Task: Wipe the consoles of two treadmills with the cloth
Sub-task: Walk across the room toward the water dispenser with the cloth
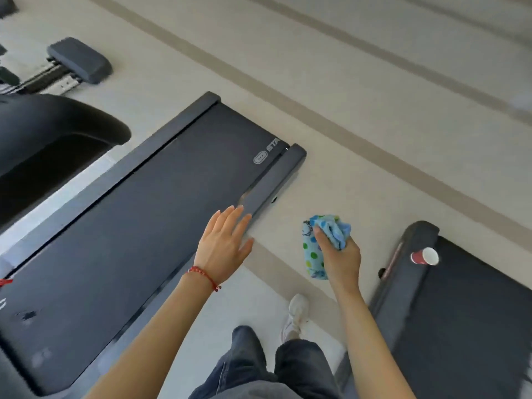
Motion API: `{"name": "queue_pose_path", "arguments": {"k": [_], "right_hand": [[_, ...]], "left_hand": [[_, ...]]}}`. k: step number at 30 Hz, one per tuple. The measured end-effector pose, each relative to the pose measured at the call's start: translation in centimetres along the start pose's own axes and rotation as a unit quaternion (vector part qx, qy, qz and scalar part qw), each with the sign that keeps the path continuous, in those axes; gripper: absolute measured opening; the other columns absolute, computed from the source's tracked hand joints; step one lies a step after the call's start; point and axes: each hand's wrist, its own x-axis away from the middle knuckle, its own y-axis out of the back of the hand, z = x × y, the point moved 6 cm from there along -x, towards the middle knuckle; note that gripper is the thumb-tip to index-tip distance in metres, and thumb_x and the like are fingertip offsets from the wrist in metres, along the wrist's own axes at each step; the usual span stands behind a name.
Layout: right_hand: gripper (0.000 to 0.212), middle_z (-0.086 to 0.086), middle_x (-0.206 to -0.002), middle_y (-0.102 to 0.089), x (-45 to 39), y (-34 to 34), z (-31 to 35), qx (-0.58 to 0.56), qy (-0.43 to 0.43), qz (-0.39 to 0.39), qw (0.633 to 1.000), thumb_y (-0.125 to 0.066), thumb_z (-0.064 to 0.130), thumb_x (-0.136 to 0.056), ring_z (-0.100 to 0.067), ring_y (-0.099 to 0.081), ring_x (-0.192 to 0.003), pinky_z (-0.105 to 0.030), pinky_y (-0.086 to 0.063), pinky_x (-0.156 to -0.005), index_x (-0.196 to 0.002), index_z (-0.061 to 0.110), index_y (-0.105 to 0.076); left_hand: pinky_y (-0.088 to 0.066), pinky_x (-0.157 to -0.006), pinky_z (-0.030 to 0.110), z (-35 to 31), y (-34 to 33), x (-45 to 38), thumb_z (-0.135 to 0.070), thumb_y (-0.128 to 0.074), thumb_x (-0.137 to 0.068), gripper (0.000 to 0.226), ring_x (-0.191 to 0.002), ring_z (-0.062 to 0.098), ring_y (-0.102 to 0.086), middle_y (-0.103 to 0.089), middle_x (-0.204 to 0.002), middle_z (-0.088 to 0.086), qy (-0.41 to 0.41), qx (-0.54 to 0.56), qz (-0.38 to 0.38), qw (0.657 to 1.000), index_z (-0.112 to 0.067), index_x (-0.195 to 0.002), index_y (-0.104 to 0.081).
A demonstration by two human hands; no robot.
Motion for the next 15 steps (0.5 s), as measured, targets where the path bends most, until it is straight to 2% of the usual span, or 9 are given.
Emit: {"name": "queue_pose_path", "arguments": {"k": [6, 11, 15], "right_hand": [[0.01, 0.014, -0.08, -0.062, -5.1, 8.2, -0.6, -0.035, -0.028, -0.073, 0.996, -0.07, 0.031, -0.08, 0.002, -0.058, -0.077, -0.015, -0.044, -0.064, -0.082, 0.031, -0.06], [0.016, 0.011, -0.083, -0.064, -10.0, 13.9, -0.4, -0.043, -0.037, -0.111, 0.992, -0.07, 0.031, -0.08, -0.006, -0.061, -0.08, -0.02, -0.048, -0.069, -0.092, 0.022, -0.064], [0.014, 0.011, -0.085, -0.064, -13.7, 16.8, 0.1, -0.054, -0.044, -0.131, 0.989, -0.069, 0.03, -0.08, -0.006, -0.061, -0.082, -0.021, -0.046, -0.072, -0.091, 0.027, -0.062]], "left_hand": [[-0.043, -0.09, 0.057, -7.8, -2.2, -8.2, -0.037, -0.036, -0.086, 0.052, -0.105, 0.04, -0.059, -0.062, -0.114, 0.021, -0.078, 0.001, 0.014, 0.997, 0.0, -0.111, -0.063], [-0.037, -0.097, 0.053, -13.0, -3.7, -14.5, -0.038, -0.035, -0.088, 0.052, -0.11, 0.038, -0.057, -0.06, -0.119, 0.019, -0.108, 0.005, 0.021, 0.994, -0.002, -0.115, -0.061], [-0.037, -0.098, 0.052, -15.7, -4.3, -18.8, -0.038, -0.037, -0.088, 0.05, -0.11, 0.038, -0.056, -0.06, -0.119, 0.02, -0.124, 0.016, 0.016, 0.992, -0.002, -0.114, -0.061]]}}
